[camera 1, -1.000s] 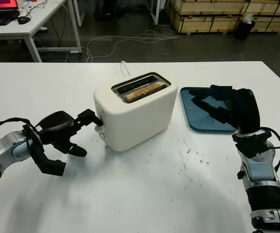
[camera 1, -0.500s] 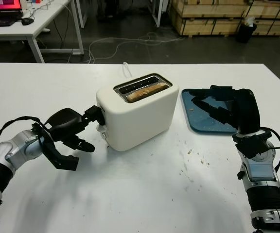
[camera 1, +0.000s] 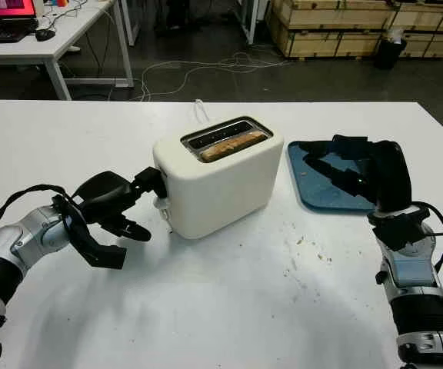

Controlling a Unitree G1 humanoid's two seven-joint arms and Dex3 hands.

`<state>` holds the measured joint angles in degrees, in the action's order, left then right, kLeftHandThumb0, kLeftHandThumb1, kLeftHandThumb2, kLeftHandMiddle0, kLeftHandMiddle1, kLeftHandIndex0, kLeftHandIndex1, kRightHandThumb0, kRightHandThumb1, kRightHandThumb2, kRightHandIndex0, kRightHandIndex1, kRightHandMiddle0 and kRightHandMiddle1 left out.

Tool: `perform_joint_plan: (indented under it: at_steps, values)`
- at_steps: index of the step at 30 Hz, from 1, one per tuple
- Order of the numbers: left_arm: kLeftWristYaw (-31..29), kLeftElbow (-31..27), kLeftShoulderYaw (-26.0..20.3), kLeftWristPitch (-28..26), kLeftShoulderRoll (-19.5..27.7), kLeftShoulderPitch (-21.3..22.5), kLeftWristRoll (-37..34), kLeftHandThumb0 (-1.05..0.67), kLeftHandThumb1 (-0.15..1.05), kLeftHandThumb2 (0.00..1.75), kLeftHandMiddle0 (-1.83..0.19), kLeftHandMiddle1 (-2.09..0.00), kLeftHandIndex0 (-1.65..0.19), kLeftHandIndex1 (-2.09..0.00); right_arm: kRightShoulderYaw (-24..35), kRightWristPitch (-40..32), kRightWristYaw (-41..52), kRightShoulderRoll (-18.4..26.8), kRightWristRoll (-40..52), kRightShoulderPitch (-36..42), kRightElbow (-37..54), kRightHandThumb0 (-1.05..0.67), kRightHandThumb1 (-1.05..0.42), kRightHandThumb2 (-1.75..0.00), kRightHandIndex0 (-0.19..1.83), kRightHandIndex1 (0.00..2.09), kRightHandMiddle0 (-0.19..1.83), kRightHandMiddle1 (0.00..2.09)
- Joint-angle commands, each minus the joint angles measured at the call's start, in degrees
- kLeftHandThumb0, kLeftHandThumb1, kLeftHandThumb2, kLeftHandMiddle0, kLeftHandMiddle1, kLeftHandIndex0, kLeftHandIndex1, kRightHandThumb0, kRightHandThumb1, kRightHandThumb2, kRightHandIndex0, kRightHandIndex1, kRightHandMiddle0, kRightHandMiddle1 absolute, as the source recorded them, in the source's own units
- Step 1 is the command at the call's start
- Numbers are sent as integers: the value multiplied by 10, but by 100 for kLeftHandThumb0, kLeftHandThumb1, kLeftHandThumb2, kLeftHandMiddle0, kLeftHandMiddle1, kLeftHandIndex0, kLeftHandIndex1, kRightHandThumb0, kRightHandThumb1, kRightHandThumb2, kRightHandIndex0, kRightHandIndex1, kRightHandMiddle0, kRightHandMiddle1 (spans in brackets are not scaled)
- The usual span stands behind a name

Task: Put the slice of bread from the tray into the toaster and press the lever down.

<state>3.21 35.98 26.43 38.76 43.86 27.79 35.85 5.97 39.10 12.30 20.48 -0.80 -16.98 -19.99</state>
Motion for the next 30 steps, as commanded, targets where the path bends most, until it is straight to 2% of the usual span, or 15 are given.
perform_joint_plan:
  at_steps: [1, 2, 3, 5, 10, 12, 15, 20, 30]
  values:
    - [-78, 4, 25, -182, -90, -30, 34, -105, 92, 68, -157, -152, -143, -134, 1, -7, -4, 8, -11, -4, 8, -28, -92, -3, 89, 83, 116, 3]
    - [-45, -4, 5, -166, -85, -34, 23, -105, 92, 79, -157, -165, -150, -147, 1, -9, -4, 7, -10, -3, 10, -28, -92, -3, 89, 82, 116, 3]
    - [-17, -8, -12, -149, -81, -37, 13, -105, 92, 85, -157, -170, -150, -152, 1, -10, -2, 6, -8, -3, 11, -28, -92, -3, 89, 82, 116, 3]
    - [8, -23, -45, -133, -79, -45, -9, -105, 92, 92, -157, -172, -143, -164, 0, -10, 1, 4, -1, -3, 9, -27, -92, -3, 89, 82, 115, 3]
    - [78, -49, -108, -100, -97, -68, -37, -105, 92, 94, -157, -170, -119, -174, -2, -6, -4, 1, -7, -2, 8, -27, -92, -4, 89, 82, 115, 3]
    - [84, -57, -122, -95, -102, -74, -44, -105, 92, 91, -146, -170, -108, -174, -2, -5, -7, 1, -11, -2, 7, -26, -92, -4, 89, 82, 116, 3]
    - [84, -70, -137, -93, -105, -80, -48, -105, 92, 92, -138, -172, -100, -175, -3, -5, -8, -1, -13, -1, 7, -26, -92, -3, 89, 82, 116, 3]
    - [88, -81, -165, -74, -113, -83, -76, -105, 92, 89, -156, -174, -103, -175, -5, -7, -6, -6, -8, -1, 7, -25, -92, -4, 88, 83, 116, 3]
    - [119, -81, -195, -58, -124, -73, -71, -105, 92, 91, -157, -175, -100, -175, -9, -11, -6, -14, -7, 3, 6, -23, -92, -6, 87, 85, 113, 2]
